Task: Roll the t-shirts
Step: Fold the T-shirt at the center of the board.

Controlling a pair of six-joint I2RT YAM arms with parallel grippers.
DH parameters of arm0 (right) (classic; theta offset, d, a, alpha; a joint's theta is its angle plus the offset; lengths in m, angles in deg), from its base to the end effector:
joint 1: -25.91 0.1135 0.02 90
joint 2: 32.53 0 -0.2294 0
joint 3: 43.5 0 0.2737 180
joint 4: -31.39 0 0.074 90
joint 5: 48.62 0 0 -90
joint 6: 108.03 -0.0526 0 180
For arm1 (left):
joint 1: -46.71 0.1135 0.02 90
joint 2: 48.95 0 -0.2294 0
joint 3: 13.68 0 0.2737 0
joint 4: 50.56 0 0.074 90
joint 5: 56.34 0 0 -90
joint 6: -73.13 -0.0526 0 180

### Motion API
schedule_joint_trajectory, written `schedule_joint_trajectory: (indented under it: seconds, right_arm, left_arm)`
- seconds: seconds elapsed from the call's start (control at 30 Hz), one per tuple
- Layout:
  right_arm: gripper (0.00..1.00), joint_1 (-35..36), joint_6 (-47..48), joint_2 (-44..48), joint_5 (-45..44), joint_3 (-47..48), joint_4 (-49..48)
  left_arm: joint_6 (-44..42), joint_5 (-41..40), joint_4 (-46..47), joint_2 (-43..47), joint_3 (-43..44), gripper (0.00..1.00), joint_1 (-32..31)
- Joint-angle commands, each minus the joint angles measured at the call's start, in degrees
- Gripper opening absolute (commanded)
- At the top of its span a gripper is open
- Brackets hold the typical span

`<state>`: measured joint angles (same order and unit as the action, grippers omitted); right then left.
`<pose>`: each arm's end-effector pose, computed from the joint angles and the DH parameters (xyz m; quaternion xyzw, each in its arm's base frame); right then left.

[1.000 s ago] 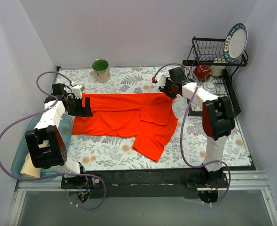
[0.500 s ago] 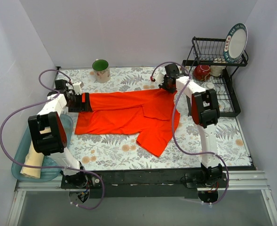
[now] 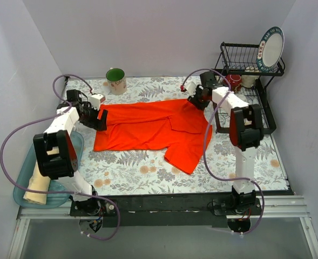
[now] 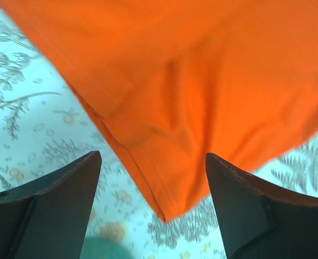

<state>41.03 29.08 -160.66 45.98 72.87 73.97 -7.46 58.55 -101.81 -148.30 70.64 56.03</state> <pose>0.4848 0.1354 0.1354 -0.5021 0.8080 -0.0476 0.3046 0.3693 0.0382 0.1574 -0.1118 0.9501 -0.2111 0.2005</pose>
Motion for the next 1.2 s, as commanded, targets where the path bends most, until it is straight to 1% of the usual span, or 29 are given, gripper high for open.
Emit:
schedule_joint_trajectory:
  seconds: [0.0, 0.03, 0.07, 0.1, 0.13, 0.17, 0.2, 0.27, 0.3, 0.33, 0.4, 0.43, 0.5, 0.53, 0.6, 0.63, 0.7, 0.83, 1.03, 1.17]
  right_arm:
    - [0.50, 0.4, -1.1, 18.1, 12.2, -13.8, 0.1]
    - [0.51, 0.5, 1.5, 24.1, 14.7, -17.6, -1.2]
    - [0.52, 1.0, 2.9, 26.9, 15.6, -23.7, -1.3]
    - [0.52, 1.3, 4.3, 32.1, 16.4, -26.9, -1.0]
    - [0.53, 1.7, 7.2, 34.6, 16.5, -29.6, -0.6]
    - [0.53, 2.8, 8.5, 36.9, 16.7, -32.0, 0.9]
    - [0.53, 3.3, 10.2, 41.3, 16.8, -37.2, 1.6]
    - [0.53, 5.0, 13.3, 45.8, 16.3, -42.6, 2.3]
    - [0.53, 5.5, 14.3, 50.0, 16.2, -47.0, 2.7]
    - [0.52, 6.1, 15.4, 51.9, 16.3, -49.3, 3.2]
    - [0.51, 7.7, 19.6, 57.2, 17.5, -52.7, 6.4]
    - [0.51, 9.2, 21.4, 58.8, 17.8, -56.0, 7.6]
    - [0.50, 11.0, 26.1, 63.4, 17.8, -59.5, 9.8]
    - [0.50, 12.9, 27.4, 65.1, 17.8, -62.7, 10.0]
    - [0.51, 15.2, 30.5, 69.1, 17.5, -65.8, 9.8]
    - [0.51, 17.6, 31.0, 70.2, 17.5, -66.9, 9.3]
    - [0.52, 19.9, 31.5, 71.5, 17.9, -69.0, 8.7]
    - [0.55, 26.1, 29.8, 69.8, 18.9, -69.8, 6.8]
    - [0.54, 29.8, 28.4, 65.3, 19.7, -70.0, 3.8]
    - [0.52, 30.1, 28.7, 63.7, 18.8, -71.5, 1.8]
  left_arm:
    - [-20.3, 1.2, -6.7, 12.9, -5.9, 0.78, -2.5]
    - [-23.0, 0.3, -7.3, 14.7, -9.1, 0.79, -3.1]
    - [-24.8, -1.3, -7.2, 16.0, -10.7, 0.79, -3.4]
    - [-27.7, -3.9, -7.3, 17.9, -12.1, 0.79, -3.6]
    - [-29.1, -4.9, -8.2, 18.7, -14.0, 0.78, -4.0]
    - [-30.0, -5.6, -8.6, 19.3, -14.6, 0.77, -4.0]
    - [-30.9, -6.2, -9.0, 20.6, -15.3, 0.76, -4.0]
    - [-32.9, -6.6, -9.1, 21.7, -16.9, 0.74, -4.1]
    - [-33.7, -6.7, -9.5, 22.2, -17.3, 0.73, -4.1]
    - [-35.4, -7.3, -9.8, 22.8, -17.8, 0.71, -4.4]
    - [-36.3, -8.5, -9.4, 23.1, -19.1, 0.68, -4.6]
    - [-36.5, -9.0, -9.2, 23.3, -19.3, 0.68, -4.6]
    - [-35.7, -9.2, -9.3, 23.2, -19.1, 0.68, -4.7]
    - [-35.1, -9.2, -9.2, 23.0, -19.0, 0.68, -4.6]
    - [-32.8, -9.4, -9.0, 22.8, -18.6, 0.68, -4.6]
    - [-31.7, -9.4, -9.0, 22.6, -18.4, 0.68, -4.7]
    - [-28.9, -9.4, -8.7, 22.3, -17.9, 0.68, -4.7]
    - [-24.6, -9.7, -8.4, 21.8, -17.2, 0.69, -4.6]
    - [-21.3, -9.9, -9.0, 21.3, -16.4, 0.69, -4.7]
    - [-20.7, -10.8, -8.7, 21.3, -16.1, 0.69, -4.6]
